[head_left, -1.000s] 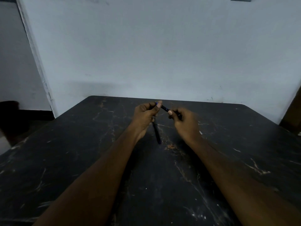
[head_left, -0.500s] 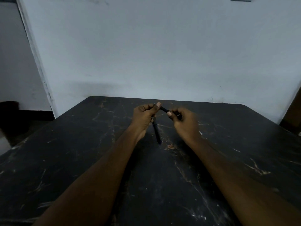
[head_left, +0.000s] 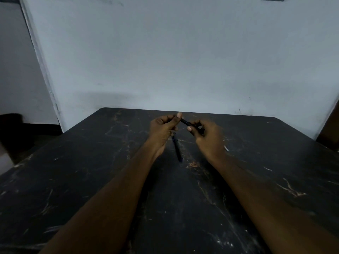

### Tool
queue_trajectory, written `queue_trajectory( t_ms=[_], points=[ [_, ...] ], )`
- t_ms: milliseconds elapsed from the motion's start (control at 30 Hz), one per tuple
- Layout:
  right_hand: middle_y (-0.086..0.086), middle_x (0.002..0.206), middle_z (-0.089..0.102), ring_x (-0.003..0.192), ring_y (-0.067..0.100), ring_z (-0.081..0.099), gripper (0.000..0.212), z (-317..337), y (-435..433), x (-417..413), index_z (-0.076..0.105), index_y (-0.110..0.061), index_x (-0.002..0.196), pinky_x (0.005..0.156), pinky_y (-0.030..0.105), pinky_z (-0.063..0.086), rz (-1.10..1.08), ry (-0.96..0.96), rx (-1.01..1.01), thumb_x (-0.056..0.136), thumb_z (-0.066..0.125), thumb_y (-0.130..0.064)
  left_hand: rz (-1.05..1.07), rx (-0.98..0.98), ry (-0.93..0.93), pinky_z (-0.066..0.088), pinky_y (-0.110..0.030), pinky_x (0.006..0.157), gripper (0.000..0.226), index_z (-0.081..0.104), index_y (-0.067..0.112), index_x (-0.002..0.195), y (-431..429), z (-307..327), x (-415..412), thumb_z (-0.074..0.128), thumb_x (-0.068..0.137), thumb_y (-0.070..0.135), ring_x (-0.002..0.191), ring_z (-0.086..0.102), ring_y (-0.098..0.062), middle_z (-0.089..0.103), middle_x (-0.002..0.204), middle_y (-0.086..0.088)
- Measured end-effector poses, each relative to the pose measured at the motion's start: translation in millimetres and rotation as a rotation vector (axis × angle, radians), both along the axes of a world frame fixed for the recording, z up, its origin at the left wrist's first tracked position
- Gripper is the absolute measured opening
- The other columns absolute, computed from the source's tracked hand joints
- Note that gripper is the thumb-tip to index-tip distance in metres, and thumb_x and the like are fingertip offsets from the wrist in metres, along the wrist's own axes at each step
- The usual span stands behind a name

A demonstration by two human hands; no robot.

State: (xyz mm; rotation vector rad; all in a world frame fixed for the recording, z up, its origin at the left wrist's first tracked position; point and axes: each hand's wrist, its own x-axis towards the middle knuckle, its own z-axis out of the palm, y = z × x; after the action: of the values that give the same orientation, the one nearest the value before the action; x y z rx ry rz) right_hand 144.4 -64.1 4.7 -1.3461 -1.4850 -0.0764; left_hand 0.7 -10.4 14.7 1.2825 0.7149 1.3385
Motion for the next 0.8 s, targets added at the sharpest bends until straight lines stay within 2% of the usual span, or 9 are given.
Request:
queue_trajectory(
  t_ms=[100,300,367,400,467,533,600,733,800],
  points=[
    [0.002,0.085,0.07,0.08,0.016,0.06,0.013,3.0,-1.6,-0.8,0.074,-0.01,0.093,0.065,0.029,0.041,0.008,0.035,-0.013,0.087,0.07,-0.021,0.0,0.018,-0.005,0.038,-0.02,0.053,0.015,0.076,0.013,0.088,-0.6,0.3,0.3,0.07,0.087,0.026,0.055,0.045,-0.004,0.059,0.065,0.001],
    [0.004,0.068,0.063,0.06,0.014,0.052,0.021,7.9,-6.8,-4.0,0.068,-0.012,0.077,0.052,0.024,0.034,0.047,0.061,-0.093,0.094,0.061,-0.022,-0.014,0.018,-0.05,0.038,-0.023,0.059,0.013,0.074,0.016,0.079,-6.6,3.2,-1.1,0.067,0.089,0.019,0.062,0.046,-0.005,0.068,0.092,-0.011],
    [-0.002,0.062,0.057,0.054,0.007,0.046,0.024,7.8,-6.2,-4.3,0.063,-0.017,0.072,0.049,0.02,0.031,0.039,0.056,-0.112,0.095,0.059,-0.022,0.0,0.023,-0.032,0.038,-0.023,0.06,0.012,0.075,0.014,0.082,-6.8,3.2,-1.4,0.067,0.089,0.02,0.063,0.047,-0.005,0.068,0.09,-0.01],
    [-0.003,0.062,0.056,0.054,0.006,0.045,0.025,7.2,-5.4,-4.3,0.062,-0.018,0.071,0.05,0.023,0.032,0.035,0.056,-0.116,0.095,0.058,-0.023,0.018,0.032,-0.018,0.039,-0.022,0.058,0.013,0.075,0.012,0.085,-7.1,3.2,-1.0,0.067,0.09,0.021,0.061,0.047,-0.004,0.068,0.085,-0.008],
    [-0.002,0.065,0.059,0.057,0.009,0.049,0.025,5.0,-4.2,-4.6,0.064,-0.016,0.072,0.054,0.028,0.033,0.035,0.054,-0.113,0.095,0.058,-0.023,0.054,0.06,0.015,0.041,-0.017,0.052,0.018,0.076,0.009,0.091,-7.8,3.8,-0.2,0.067,0.09,0.024,0.055,0.048,-0.002,0.066,0.074,-0.005],
    [0.001,0.071,0.063,0.063,0.013,0.053,0.021,2.6,-3.3,-5.2,0.067,-0.014,0.079,0.056,0.029,0.037,0.04,0.054,-0.107,0.095,0.058,-0.024,0.076,0.077,0.059,0.042,-0.014,0.05,0.025,0.075,0.006,0.098,-8.9,6.0,-0.1,0.067,0.09,0.028,0.054,0.053,-0.001,0.068,0.08,-0.01],
    [0.002,0.079,0.066,0.07,0.014,0.057,0.017,1.8,-1.8,-5.8,0.069,-0.012,0.088,0.059,0.025,0.039,0.042,0.072,-0.095,0.095,0.06,-0.024,0.108,0.06,0.083,0.045,-0.016,0.055,0.031,0.074,0.006,0.102,-10.1,9.0,-1.2,0.065,0.091,0.033,0.058,0.058,0.002,0.069,0.087,-0.009],
    [0.008,0.096,0.071,0.088,0.021,0.063,0.019,0.0,3.3,-1.9,0.07,-0.009,0.103,0.072,0.032,0.047,0.003,0.118,-0.074,0.094,0.062,-0.023,0.227,-0.019,0.121,0.043,-0.024,0.066,0.029,0.072,0.019,0.097,-5.9,15.0,-10.1,0.058,0.093,0.044,0.069,0.056,-0.002,0.068,0.09,0.003],
    [0.008,0.099,0.071,0.091,0.021,0.064,0.018,-0.2,3.1,-1.3,0.07,-0.008,0.104,0.079,0.037,0.05,0.004,0.129,-0.069,0.093,0.063,-0.021,0.311,-0.024,0.205,0.048,-0.025,0.07,0.029,0.068,0.019,0.112,1.1,13.6,-17.6,0.061,0.093,0.04,0.075,0.055,0.0,0.067,0.104,0.002]
  ],
)
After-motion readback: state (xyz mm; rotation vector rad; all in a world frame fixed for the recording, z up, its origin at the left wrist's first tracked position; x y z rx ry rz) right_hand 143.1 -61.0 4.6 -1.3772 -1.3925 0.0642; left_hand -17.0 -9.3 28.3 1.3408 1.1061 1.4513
